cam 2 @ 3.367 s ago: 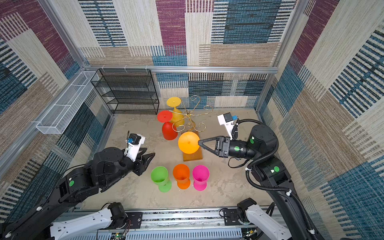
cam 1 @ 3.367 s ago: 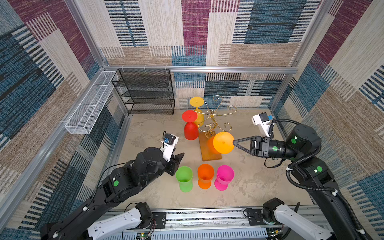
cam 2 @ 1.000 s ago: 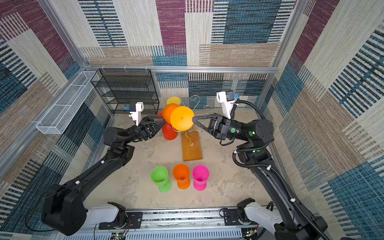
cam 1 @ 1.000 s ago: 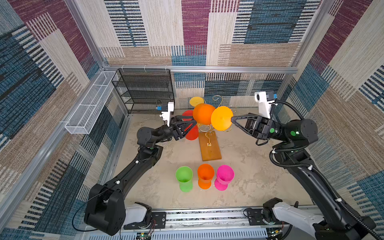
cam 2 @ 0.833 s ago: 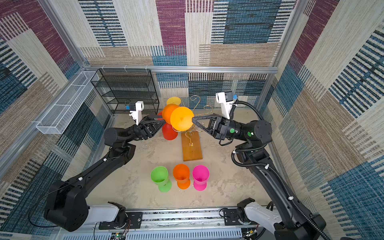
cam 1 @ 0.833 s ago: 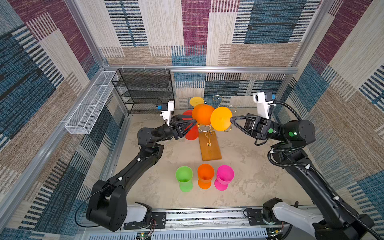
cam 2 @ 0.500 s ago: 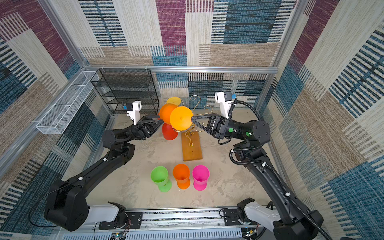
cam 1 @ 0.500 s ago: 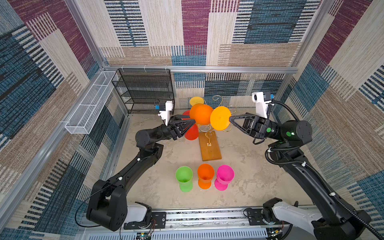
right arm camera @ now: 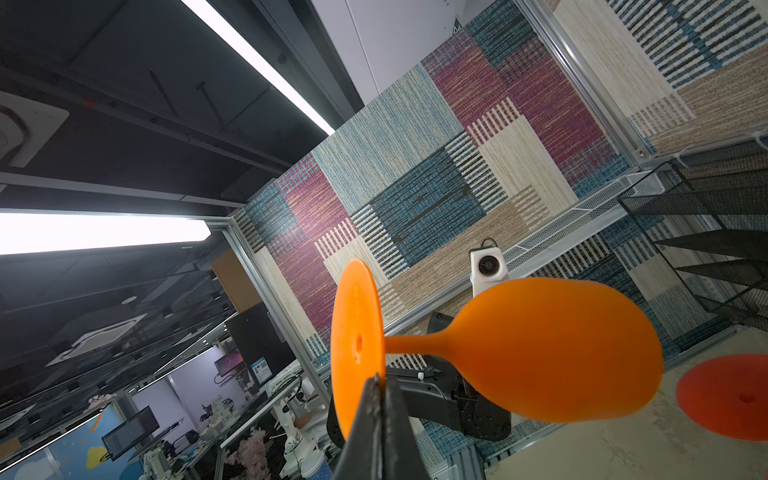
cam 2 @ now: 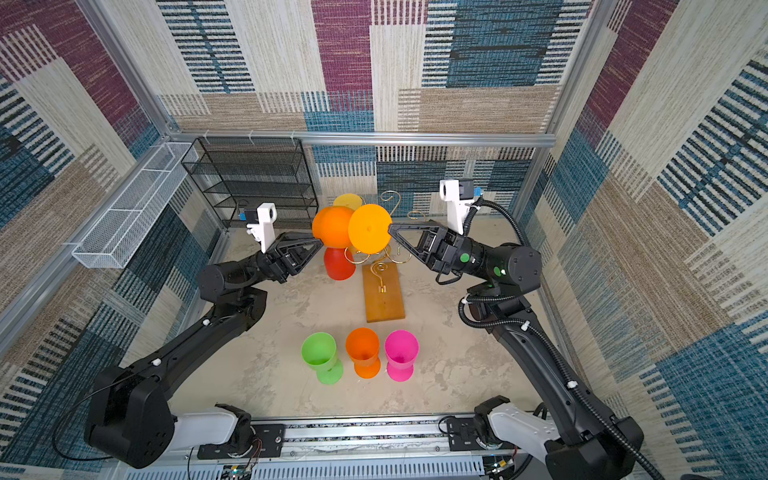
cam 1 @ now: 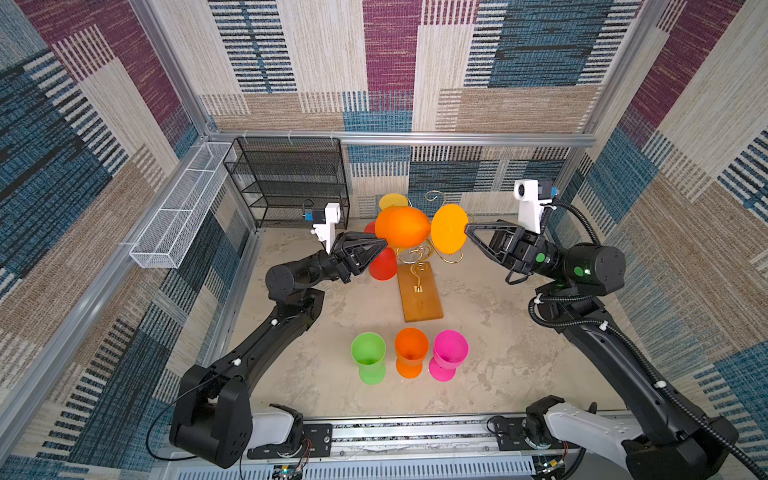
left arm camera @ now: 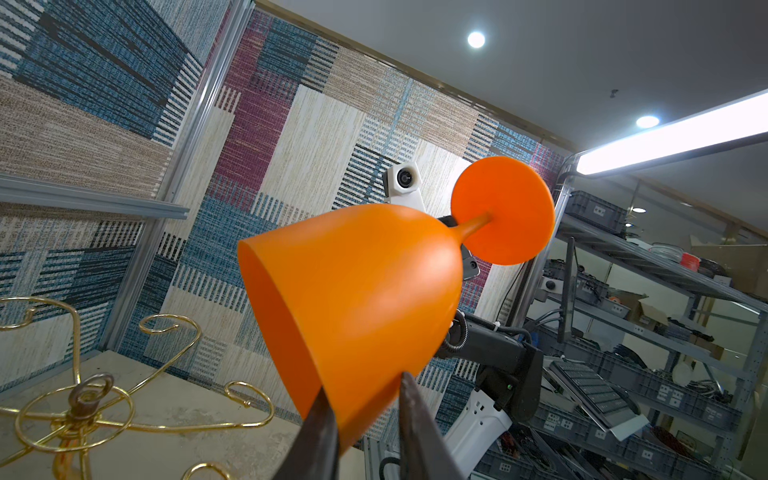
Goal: Take the wine glass off the wine glass rack
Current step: 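Close the left gripper on the orange glass bowl and open the right gripper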
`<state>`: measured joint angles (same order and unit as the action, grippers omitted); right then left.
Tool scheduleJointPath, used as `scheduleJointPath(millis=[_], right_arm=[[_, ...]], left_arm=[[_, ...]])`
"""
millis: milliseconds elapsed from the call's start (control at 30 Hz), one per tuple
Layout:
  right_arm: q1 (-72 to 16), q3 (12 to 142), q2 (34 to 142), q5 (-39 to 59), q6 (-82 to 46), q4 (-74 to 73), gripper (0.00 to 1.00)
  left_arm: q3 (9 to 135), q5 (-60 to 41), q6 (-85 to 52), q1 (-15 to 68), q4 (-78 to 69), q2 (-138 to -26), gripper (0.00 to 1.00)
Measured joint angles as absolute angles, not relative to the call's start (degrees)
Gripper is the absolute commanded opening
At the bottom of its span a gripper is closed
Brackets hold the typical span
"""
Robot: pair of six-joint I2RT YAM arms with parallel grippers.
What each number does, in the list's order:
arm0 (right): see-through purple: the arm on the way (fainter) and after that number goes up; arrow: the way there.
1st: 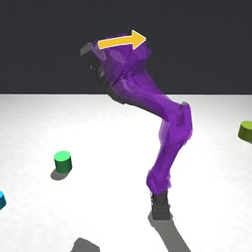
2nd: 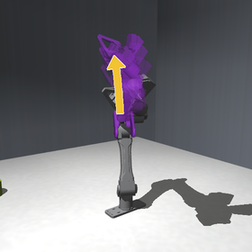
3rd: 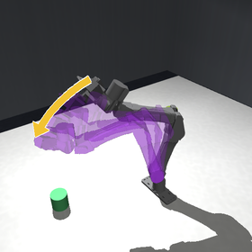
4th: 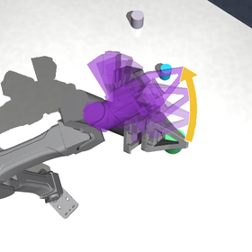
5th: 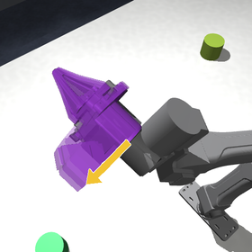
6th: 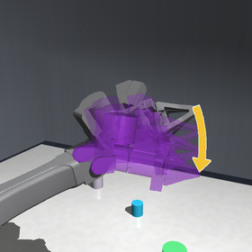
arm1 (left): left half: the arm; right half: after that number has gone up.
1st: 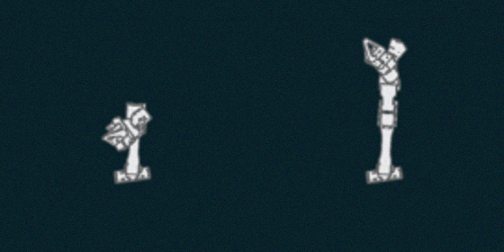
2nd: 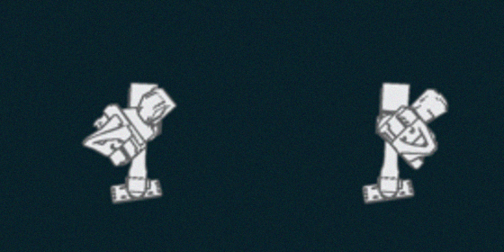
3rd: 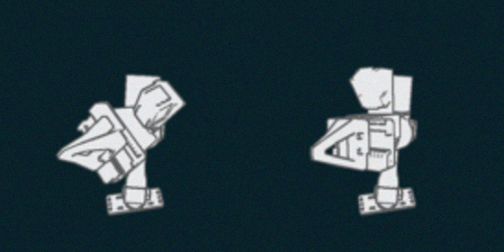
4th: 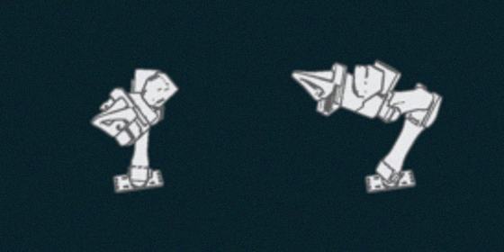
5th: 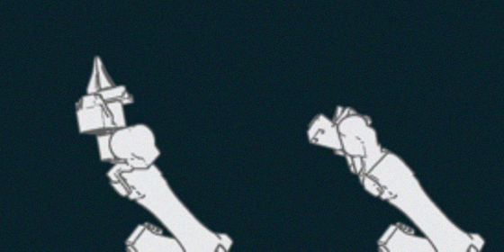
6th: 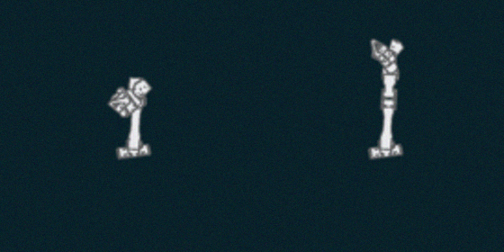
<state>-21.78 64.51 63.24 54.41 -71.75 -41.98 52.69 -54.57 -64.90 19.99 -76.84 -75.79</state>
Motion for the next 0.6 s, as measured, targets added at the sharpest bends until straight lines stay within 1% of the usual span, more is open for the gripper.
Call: scheduleJointPath(millis=[600], right_arm=[[-17.6, 59.2, 65.7, 52.9, -78.4, -48.9, 0.0]], left_arm=[[51.2, -54.2, -64.9, 19.6, -75.5, -73.6, 0.23]])
